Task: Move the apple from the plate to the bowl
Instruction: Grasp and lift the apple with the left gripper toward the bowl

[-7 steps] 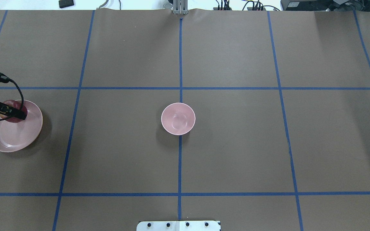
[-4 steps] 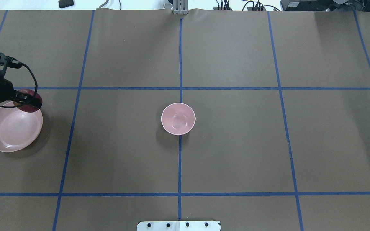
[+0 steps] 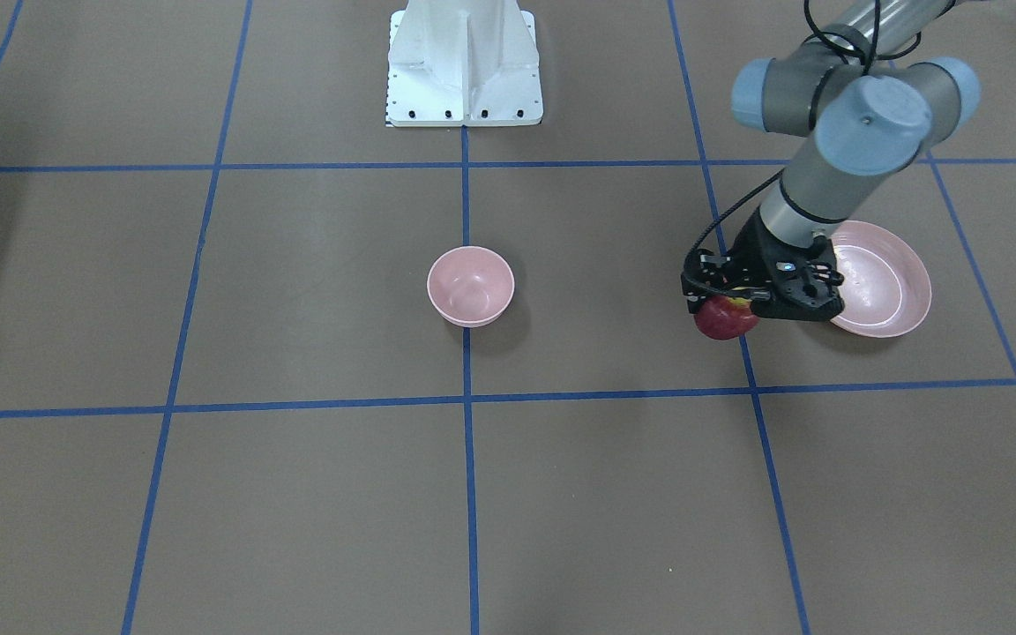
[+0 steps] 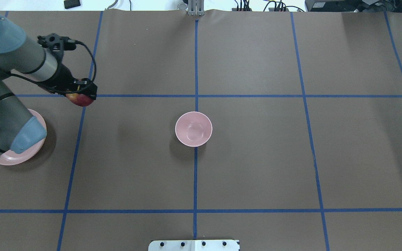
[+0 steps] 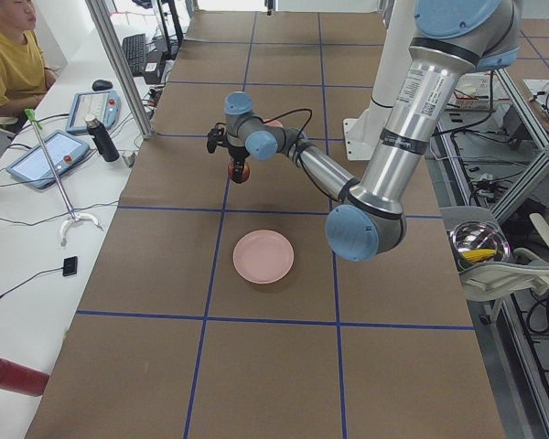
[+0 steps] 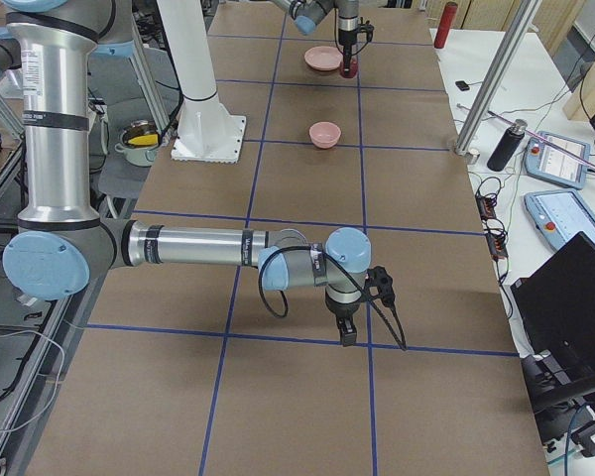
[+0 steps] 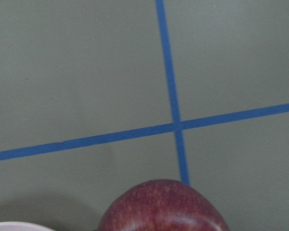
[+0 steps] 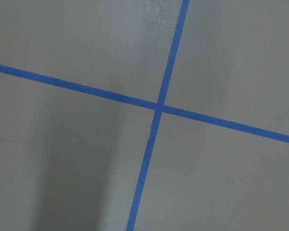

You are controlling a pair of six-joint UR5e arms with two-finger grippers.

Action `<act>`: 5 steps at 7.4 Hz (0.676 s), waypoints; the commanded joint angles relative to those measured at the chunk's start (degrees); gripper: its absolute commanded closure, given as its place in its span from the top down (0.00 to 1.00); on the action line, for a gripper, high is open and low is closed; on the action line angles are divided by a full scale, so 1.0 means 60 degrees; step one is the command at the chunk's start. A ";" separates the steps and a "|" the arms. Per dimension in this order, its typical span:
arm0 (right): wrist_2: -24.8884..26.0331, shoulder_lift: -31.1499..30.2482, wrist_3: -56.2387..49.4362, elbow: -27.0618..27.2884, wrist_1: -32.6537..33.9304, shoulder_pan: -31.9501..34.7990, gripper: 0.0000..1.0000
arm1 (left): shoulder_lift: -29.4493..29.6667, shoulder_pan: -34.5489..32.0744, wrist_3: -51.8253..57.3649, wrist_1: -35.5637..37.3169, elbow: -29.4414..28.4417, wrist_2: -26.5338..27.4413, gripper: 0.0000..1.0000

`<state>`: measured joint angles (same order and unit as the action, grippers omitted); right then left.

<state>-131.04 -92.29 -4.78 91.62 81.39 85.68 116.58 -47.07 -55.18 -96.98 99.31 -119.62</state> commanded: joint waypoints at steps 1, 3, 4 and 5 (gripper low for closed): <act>0.0000 0.0000 0.0006 -0.0007 0.0000 0.0003 1.00 | 0.1877 0.1161 -0.1885 0.1073 -0.0290 0.0671 0.15; 0.0000 0.0000 0.0006 0.0008 0.0000 0.0003 1.00 | 0.3211 0.1850 -0.3089 0.1075 -0.1312 0.1051 0.15; 0.0000 0.0000 0.0006 0.0008 0.0000 0.0003 1.00 | 0.3638 0.2404 -0.3659 0.1060 -0.1694 0.1634 0.15; 0.0000 0.0000 0.0021 -0.0007 0.0000 0.0003 1.00 | 0.4019 0.2656 -0.4057 0.1031 -0.2075 0.1887 0.15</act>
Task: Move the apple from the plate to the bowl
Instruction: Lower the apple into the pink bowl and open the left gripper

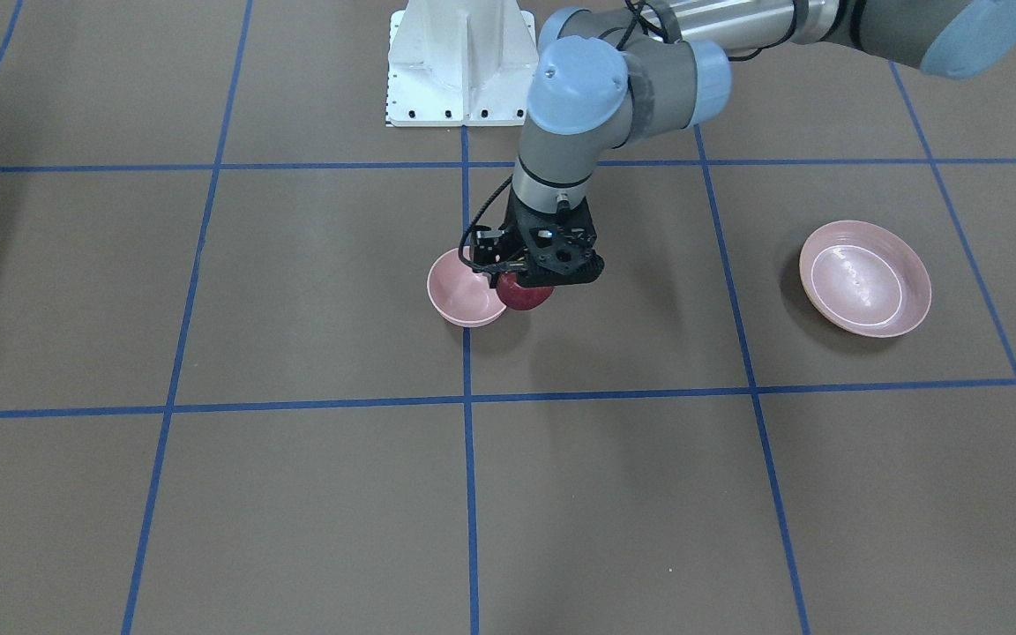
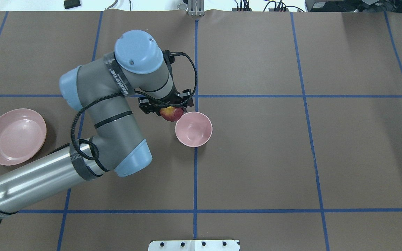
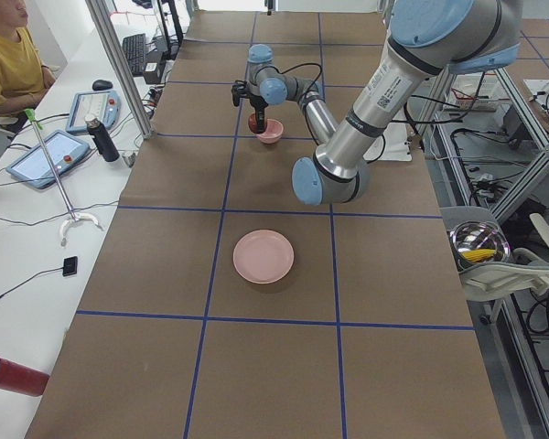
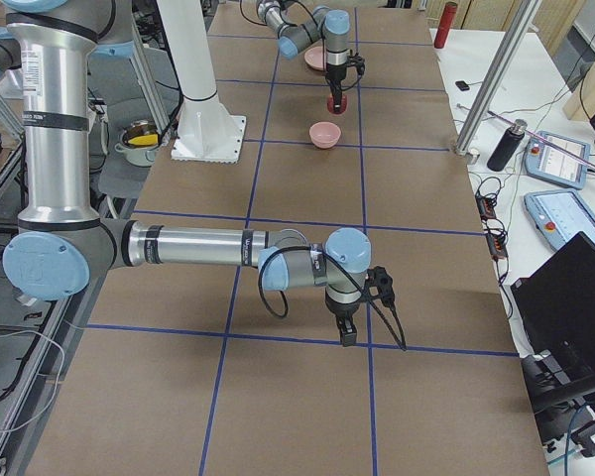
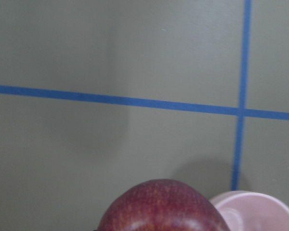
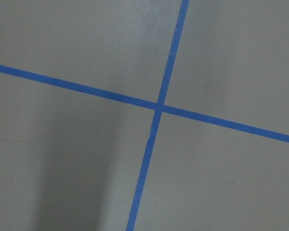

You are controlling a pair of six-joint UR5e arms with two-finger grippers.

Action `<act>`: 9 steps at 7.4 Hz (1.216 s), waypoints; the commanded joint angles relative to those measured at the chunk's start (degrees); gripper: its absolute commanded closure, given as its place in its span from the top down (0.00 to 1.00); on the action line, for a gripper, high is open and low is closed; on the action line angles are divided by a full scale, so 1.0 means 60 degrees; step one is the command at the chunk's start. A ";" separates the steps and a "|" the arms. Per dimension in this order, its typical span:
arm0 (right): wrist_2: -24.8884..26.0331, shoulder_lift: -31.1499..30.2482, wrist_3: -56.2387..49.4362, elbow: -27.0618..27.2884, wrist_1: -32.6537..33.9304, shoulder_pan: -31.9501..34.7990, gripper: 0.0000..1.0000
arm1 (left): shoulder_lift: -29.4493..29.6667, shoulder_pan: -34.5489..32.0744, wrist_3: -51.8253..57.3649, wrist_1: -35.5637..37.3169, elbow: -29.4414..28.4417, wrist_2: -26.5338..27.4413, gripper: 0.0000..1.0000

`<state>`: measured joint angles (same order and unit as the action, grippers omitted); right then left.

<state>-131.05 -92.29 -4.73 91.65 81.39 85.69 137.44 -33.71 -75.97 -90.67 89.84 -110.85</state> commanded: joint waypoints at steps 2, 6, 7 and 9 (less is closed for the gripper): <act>0.0000 0.0000 0.0011 -0.0012 0.0000 0.0000 1.00 | 0.0647 0.0826 -0.0653 -0.0064 -0.0807 0.0617 0.15; 0.0000 0.0000 0.0011 -0.0012 0.0000 -0.0014 1.00 | 0.0706 0.0989 -0.0639 -0.0123 -0.1291 0.0795 0.20; 0.0000 0.0000 0.0011 -0.0012 0.0000 0.0000 1.00 | 0.0706 0.0989 -0.0624 -0.0210 -0.1335 0.0795 0.35; 0.0000 0.0000 0.0011 0.0003 0.0000 -0.0014 1.00 | 0.0691 0.0989 -0.0624 -0.0401 -0.1423 0.0809 0.79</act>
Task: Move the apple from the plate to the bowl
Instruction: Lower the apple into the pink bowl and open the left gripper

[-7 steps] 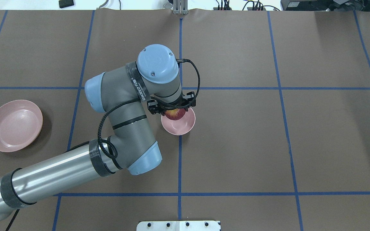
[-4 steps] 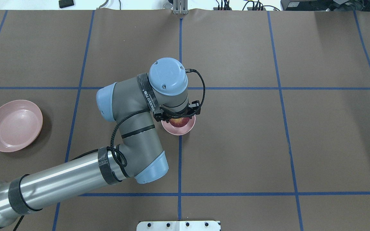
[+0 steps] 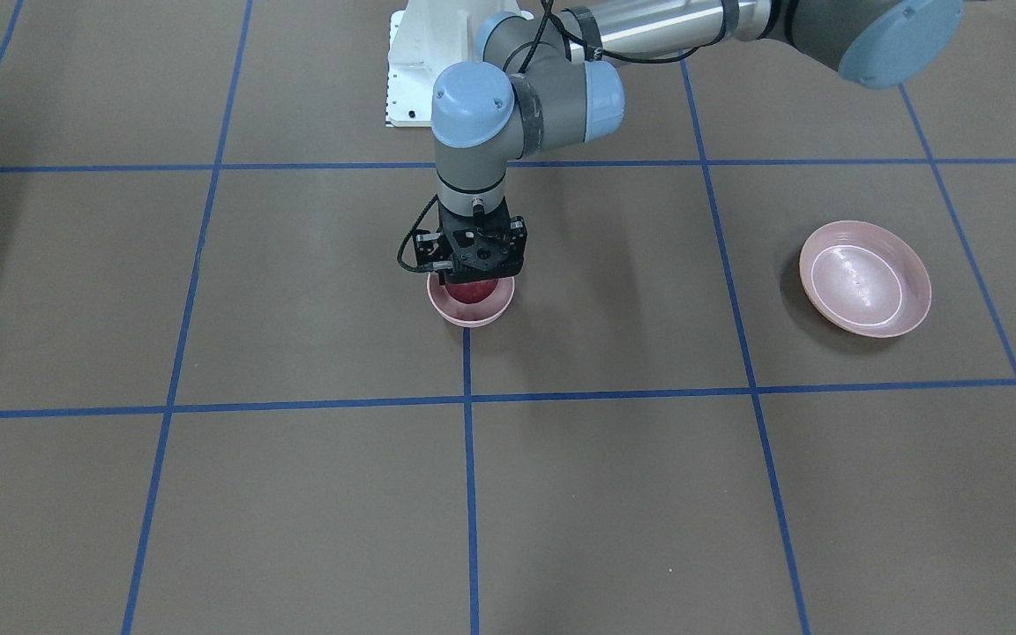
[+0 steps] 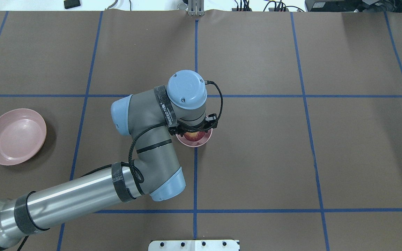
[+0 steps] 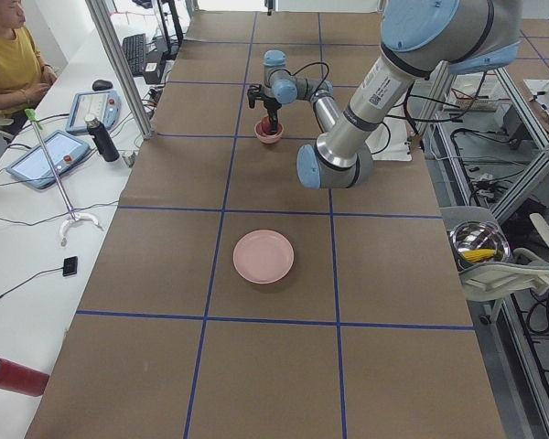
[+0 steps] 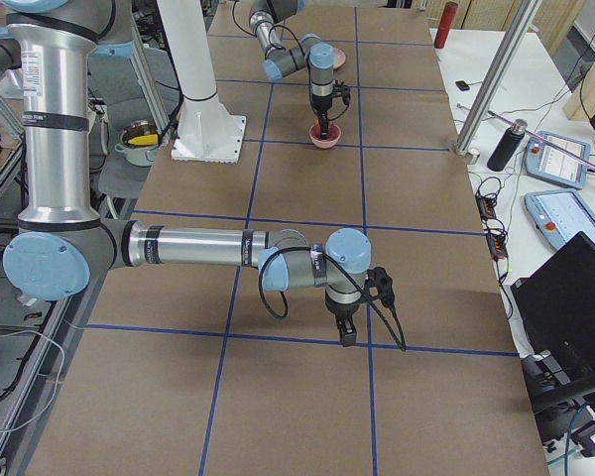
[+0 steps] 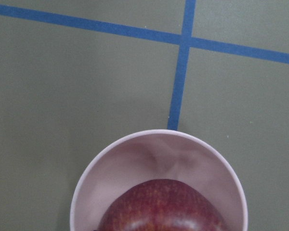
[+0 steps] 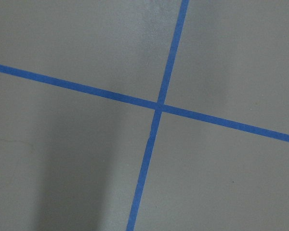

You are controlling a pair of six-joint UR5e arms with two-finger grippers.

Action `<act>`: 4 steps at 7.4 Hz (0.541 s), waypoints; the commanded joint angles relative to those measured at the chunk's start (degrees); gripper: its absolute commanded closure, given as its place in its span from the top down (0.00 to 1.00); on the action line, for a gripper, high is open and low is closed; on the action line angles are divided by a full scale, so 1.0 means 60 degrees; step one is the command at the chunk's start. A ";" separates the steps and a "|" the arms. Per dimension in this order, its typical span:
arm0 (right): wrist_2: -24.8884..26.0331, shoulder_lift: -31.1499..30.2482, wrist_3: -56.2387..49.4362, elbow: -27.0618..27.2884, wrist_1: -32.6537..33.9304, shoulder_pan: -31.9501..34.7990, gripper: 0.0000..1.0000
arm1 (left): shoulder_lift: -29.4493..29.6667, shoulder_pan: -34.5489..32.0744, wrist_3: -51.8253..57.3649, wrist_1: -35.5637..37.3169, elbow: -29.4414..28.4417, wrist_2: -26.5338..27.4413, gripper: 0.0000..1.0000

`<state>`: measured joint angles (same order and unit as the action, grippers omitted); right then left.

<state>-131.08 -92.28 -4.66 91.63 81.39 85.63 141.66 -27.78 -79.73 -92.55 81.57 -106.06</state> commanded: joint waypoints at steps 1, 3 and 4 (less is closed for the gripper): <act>0.0006 0.0000 0.0000 0.0007 0.0000 0.0011 1.00 | 0.0003 0.0001 0.0031 -0.0087 -0.0031 0.0171 0.98; 0.0006 0.0015 0.0000 -0.0008 0.0000 -0.0004 1.00 | -0.0026 0.0059 0.0061 -0.0087 -0.0031 0.0303 0.98; 0.0006 0.0015 0.0000 -0.0008 0.0000 -0.0004 1.00 | -0.0041 0.0045 0.0075 -0.0058 0.0012 0.0319 0.98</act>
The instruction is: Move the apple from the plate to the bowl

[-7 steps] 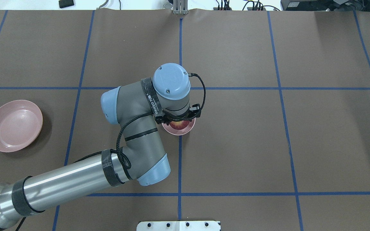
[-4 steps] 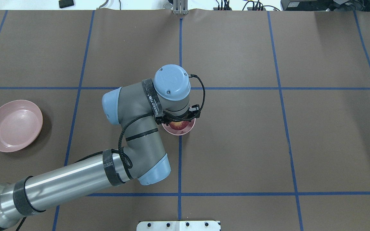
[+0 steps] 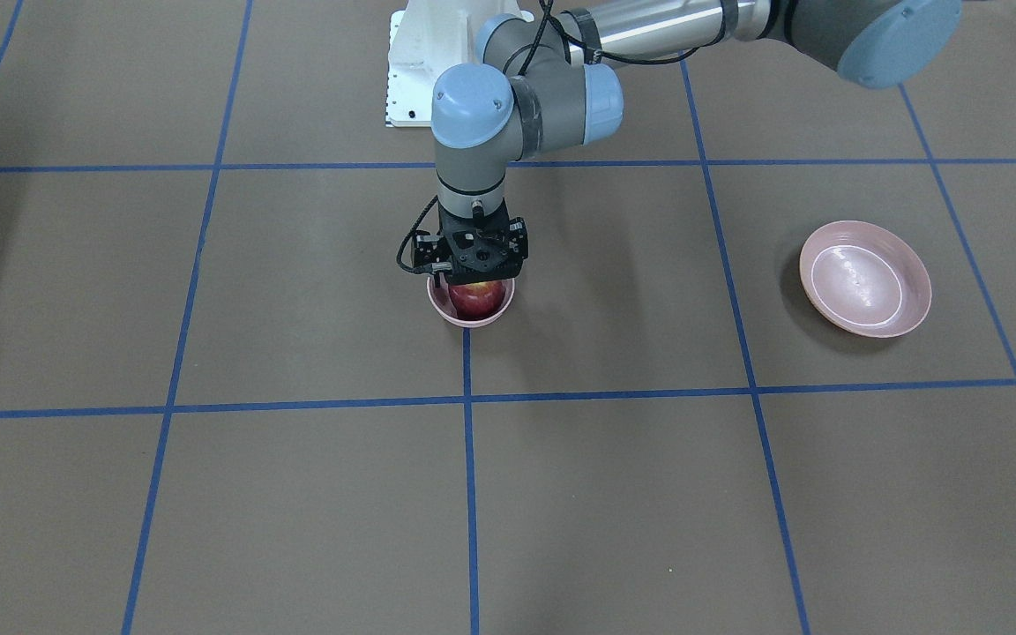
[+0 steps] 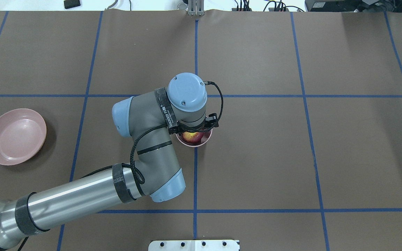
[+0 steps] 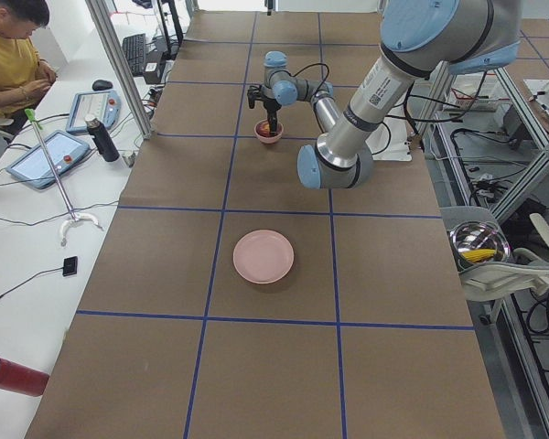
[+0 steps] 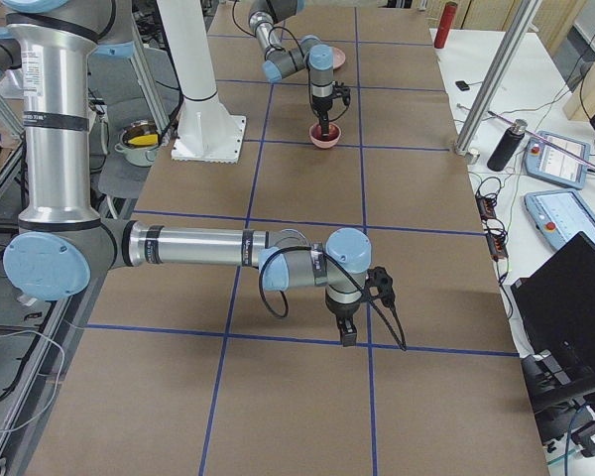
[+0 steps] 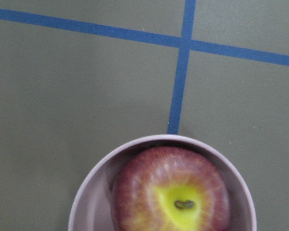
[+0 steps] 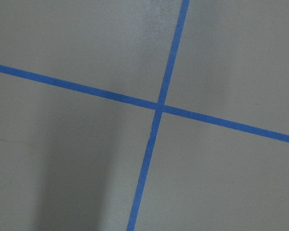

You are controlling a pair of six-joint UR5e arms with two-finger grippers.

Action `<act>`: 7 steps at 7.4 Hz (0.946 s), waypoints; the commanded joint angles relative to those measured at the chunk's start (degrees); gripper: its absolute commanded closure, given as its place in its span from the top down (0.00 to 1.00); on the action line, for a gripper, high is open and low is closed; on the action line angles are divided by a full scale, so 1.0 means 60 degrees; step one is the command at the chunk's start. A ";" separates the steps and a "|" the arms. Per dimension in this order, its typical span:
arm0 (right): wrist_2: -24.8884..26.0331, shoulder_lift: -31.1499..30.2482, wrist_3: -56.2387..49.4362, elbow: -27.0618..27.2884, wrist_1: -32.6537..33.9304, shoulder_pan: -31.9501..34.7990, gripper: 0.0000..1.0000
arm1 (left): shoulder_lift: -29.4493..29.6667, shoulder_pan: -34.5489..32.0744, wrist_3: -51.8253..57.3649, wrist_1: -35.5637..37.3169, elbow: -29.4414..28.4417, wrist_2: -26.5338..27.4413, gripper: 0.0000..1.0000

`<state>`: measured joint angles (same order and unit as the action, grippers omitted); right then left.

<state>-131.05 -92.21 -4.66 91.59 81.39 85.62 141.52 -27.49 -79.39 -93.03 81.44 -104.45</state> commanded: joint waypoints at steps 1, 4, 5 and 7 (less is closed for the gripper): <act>0.0000 0.0017 0.0000 -0.0002 0.0000 -0.0003 1.00 | -0.0031 -0.0003 0.0034 0.0050 0.0252 0.0049 0.98; 0.0000 0.0018 0.0000 -0.0002 0.0000 -0.0003 1.00 | -0.1750 -0.0396 0.1636 0.0925 0.3082 -0.0067 0.98; 0.0000 0.0018 0.0000 0.0013 0.0000 0.0012 1.00 | -0.2775 -0.0688 0.2863 0.1394 0.4474 -0.0082 0.98; 0.0000 -0.0012 0.0000 0.0013 0.0000 0.0012 1.00 | -0.4448 -0.2263 0.4947 0.1648 0.5716 -0.1419 0.98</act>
<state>-131.04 -92.22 -4.66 91.65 81.39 85.68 121.06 -35.08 -57.30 -83.88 111.32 -107.42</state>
